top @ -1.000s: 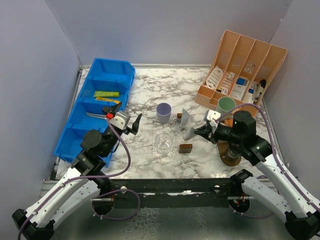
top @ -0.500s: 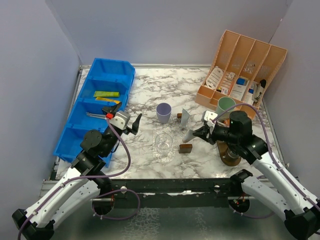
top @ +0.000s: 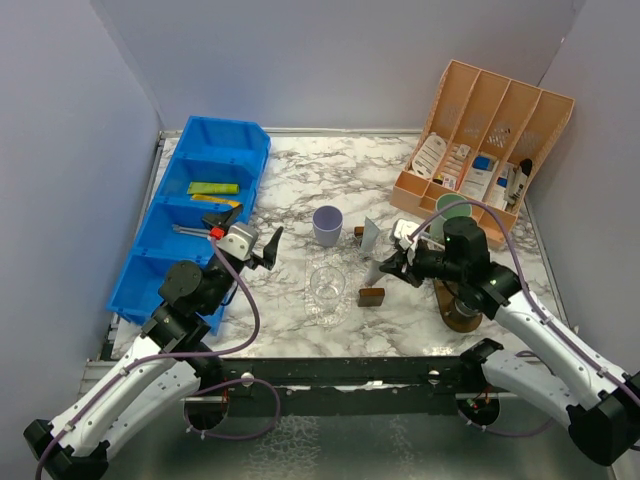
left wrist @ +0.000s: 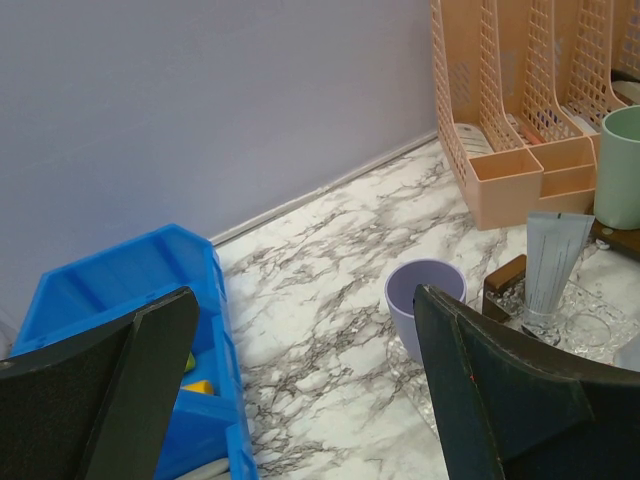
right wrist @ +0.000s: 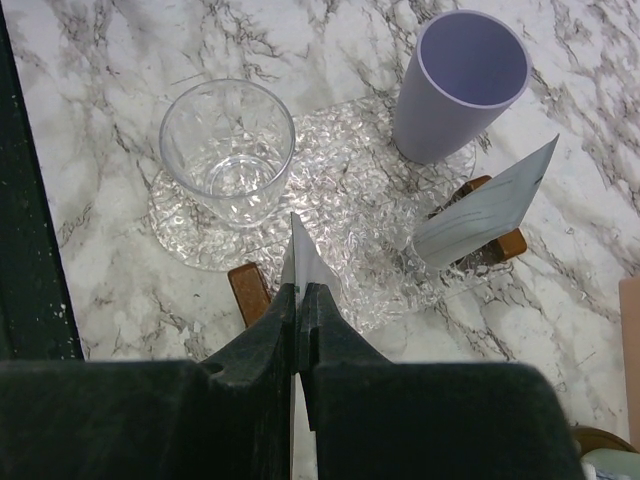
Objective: Prepare toiletry sets of a toothbrush and toothpaste on the tray
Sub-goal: Place the toothpaste in the toothpaste holder.
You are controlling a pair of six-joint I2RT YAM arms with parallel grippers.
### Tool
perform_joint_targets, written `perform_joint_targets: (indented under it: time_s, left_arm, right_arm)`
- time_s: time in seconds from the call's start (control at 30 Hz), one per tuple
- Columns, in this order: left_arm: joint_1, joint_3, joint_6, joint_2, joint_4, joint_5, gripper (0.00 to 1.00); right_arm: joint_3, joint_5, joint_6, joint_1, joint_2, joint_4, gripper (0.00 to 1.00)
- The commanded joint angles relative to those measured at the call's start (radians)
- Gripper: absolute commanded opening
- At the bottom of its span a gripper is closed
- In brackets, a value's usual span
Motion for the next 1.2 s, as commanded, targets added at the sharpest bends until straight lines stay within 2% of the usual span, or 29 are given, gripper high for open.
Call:
perform_joint_targets:
  time_s: [0.0, 0.1, 0.43, 0.77, 0.87, 1.03, 1.17]
  left_arm:
    - [0.005, -0.006, -0.006, -0.017, 0.030, -0.013, 0.92]
    - [0.005, -0.006, -0.006, -0.019, 0.030, -0.013, 0.92]
    - [0.005, -0.009, -0.006, -0.019, 0.031, -0.013, 0.92]
    - [0.005, -0.020, -0.006, 0.011, 0.033, -0.026, 0.92]
    - [0.005, -0.022, -0.002, 0.031, 0.028, -0.055, 0.92]
    - [0.005, -0.041, 0.014, 0.064, 0.035, -0.156, 0.92]
    - [0.005, -0.059, -0.001, 0.113, 0.055, -0.329, 0.93]
  right_arm:
    - [0.018, 0.040, -0.001, 0.020, 0.025, 0.028, 0.02]
    - [0.025, 0.058, -0.002, 0.029, 0.049, 0.024, 0.07]
    - [0.039, 0.066, 0.008, 0.040, 0.081, 0.009, 0.13]
    - [0.225, 0.127, 0.080, 0.041, 0.072, -0.101, 0.36]
    - [0.244, 0.142, 0.131, 0.041, 0.040, -0.104, 0.40]
    - [0.169, 0.209, 0.158, 0.041, -0.080, -0.014, 0.45]
    - [0.080, 0.402, 0.222, 0.041, -0.185, 0.166, 0.51]
